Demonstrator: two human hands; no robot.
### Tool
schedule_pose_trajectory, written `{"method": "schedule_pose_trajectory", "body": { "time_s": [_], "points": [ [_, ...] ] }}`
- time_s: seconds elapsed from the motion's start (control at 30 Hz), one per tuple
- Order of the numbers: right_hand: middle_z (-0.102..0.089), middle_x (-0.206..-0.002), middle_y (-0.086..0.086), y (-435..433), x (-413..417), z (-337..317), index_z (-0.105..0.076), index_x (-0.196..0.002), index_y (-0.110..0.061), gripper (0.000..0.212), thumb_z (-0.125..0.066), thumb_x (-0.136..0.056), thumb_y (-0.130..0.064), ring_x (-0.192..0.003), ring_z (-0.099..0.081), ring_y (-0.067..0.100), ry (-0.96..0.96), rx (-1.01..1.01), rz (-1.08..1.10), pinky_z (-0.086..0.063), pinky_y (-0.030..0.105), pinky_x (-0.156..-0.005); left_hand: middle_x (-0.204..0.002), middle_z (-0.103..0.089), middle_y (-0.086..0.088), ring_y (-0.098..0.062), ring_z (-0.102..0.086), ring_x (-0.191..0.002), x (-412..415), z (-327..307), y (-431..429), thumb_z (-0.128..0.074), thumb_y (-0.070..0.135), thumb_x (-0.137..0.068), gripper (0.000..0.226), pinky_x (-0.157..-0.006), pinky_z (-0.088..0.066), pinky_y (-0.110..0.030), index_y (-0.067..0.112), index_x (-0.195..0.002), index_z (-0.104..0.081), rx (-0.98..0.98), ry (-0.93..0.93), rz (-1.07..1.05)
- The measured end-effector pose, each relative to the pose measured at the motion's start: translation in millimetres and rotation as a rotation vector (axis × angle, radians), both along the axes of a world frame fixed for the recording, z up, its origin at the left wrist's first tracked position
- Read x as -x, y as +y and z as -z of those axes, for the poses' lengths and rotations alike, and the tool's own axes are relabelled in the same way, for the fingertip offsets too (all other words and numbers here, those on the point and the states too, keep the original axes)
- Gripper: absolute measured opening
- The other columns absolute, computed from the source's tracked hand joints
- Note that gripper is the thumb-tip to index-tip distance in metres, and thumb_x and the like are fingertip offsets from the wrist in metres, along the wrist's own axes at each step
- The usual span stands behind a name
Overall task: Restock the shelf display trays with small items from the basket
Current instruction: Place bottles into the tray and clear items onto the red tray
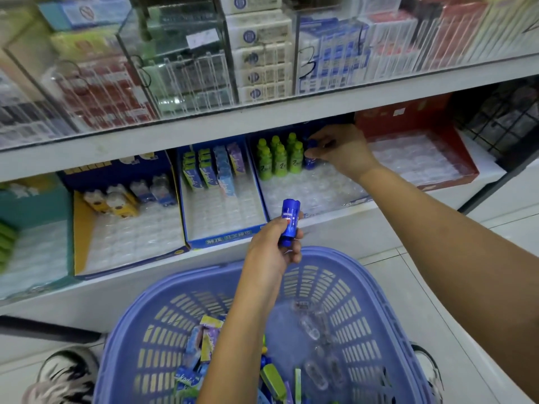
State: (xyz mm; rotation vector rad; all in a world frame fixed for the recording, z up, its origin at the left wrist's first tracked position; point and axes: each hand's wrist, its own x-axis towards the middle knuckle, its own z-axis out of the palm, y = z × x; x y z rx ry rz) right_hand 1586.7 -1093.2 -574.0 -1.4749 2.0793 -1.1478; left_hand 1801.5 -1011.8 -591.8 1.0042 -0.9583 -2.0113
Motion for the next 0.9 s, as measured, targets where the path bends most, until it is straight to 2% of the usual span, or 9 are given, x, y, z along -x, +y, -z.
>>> {"method": "schedule_pose_trajectory", "body": {
  "time_s": [0.07,0.17,0.27,0.4,0.47,0.57,0.67,0.8,0.9],
  "points": [
    [-0.063,-0.082,0.004,-1,-1,-2,-0.070,-0.101,-0.012,0.032,-0.080,-0.071,-0.015,-0.077,-0.058,0.011,-0.012,-0.033,0.001,-0.041,0.004,-0.054,-0.074,-0.060,-0.005,-0.009,-0.047,-0.052,-2,-4,2,-0.037,0.012,-0.100,0.029,-0.045,-0.040,-0.018,0.001,-0.113,-0.061,0.014,-0.008,0.002],
    [-0.062,-0.089,0.004,3,-4,-9,-0.065,-0.109,-0.010,0.040,-0.079,-0.073,-0.018,-0.083,-0.056,0.013,0.046,-0.125,0.017,-0.043,0.017,-0.067,-0.079,-0.070,-0.004,-0.007,-0.057,-0.056,-7,-9,5,-0.048,0.013,-0.097,0.018,-0.050,-0.046,-0.016,0.007,-0.105,-0.062,0.062,-0.039,-0.016],
    [-0.059,-0.092,0.001,23,-17,-23,-0.062,-0.106,-0.011,0.038,-0.079,-0.073,-0.020,-0.083,-0.055,0.014,0.081,-0.039,0.095,-0.039,0.018,-0.065,-0.086,-0.073,-0.004,-0.005,-0.059,-0.059,-12,-8,6,-0.059,0.015,-0.091,0.011,-0.054,-0.047,-0.016,0.011,-0.101,-0.063,0.143,-0.139,-0.062],
    [-0.069,-0.084,-0.013,71,-47,-61,-0.069,-0.087,-0.032,0.019,-0.078,-0.074,-0.021,-0.072,-0.057,0.002,-0.050,-0.122,-0.454,-0.042,0.006,-0.062,-0.082,-0.070,-0.006,-0.002,-0.050,-0.052,-14,-11,-1,-0.068,0.021,-0.085,0.007,-0.053,-0.044,-0.016,0.019,-0.091,-0.066,0.382,-0.321,-0.131],
    [-0.071,-0.088,-0.017,85,-63,-73,-0.071,-0.093,-0.033,0.024,-0.078,-0.073,-0.023,-0.065,-0.054,-0.001,0.059,-0.222,-0.602,-0.044,0.008,-0.061,-0.078,-0.070,-0.004,-0.001,-0.051,-0.053,-15,-16,-5,-0.069,0.024,-0.085,0.005,-0.052,-0.043,-0.015,0.021,-0.088,-0.068,0.448,-0.338,-0.145],
    [-0.065,-0.082,-0.018,87,-83,-72,-0.068,-0.106,-0.026,0.034,-0.078,-0.073,-0.026,-0.068,-0.054,0.007,0.344,-0.229,-0.557,-0.039,0.012,-0.060,-0.072,-0.072,0.004,0.002,-0.058,-0.056,-18,-22,-8,-0.069,0.029,-0.084,0.014,-0.053,-0.043,-0.011,0.016,-0.089,-0.068,0.506,-0.369,-0.193],
    [-0.061,-0.073,-0.017,87,-87,-68,-0.063,-0.108,-0.029,0.031,-0.071,-0.077,-0.026,-0.065,-0.055,0.001,0.351,-0.178,-0.524,-0.039,0.007,-0.058,-0.077,-0.073,0.002,-0.002,-0.065,-0.066,-17,-27,-8,-0.067,0.030,-0.085,0.021,-0.059,-0.047,-0.011,0.012,-0.096,-0.067,0.525,-0.333,-0.226],
    [-0.060,-0.071,-0.009,76,-62,-58,-0.059,-0.106,-0.023,0.033,-0.072,-0.076,-0.022,-0.064,-0.058,0.008,0.249,-0.060,-0.289,-0.049,0.025,-0.065,-0.108,-0.066,0.011,0.007,-0.061,-0.093,-7,-23,-4,-0.056,0.038,-0.092,0.038,-0.081,-0.046,-0.010,0.019,-0.124,-0.057,0.713,-0.480,-0.058],
    [-0.058,-0.070,-0.009,61,-30,-45,-0.058,-0.106,-0.017,0.038,-0.077,-0.074,-0.025,-0.066,-0.058,0.013,0.170,0.005,-0.032,-0.050,0.028,-0.070,-0.147,-0.041,0.002,-0.010,-0.037,-0.134,2,-6,1,-0.051,0.036,-0.095,0.052,-0.107,-0.027,-0.017,0.017,-0.142,-0.040,1.001,-0.792,0.210]
  ]
}}
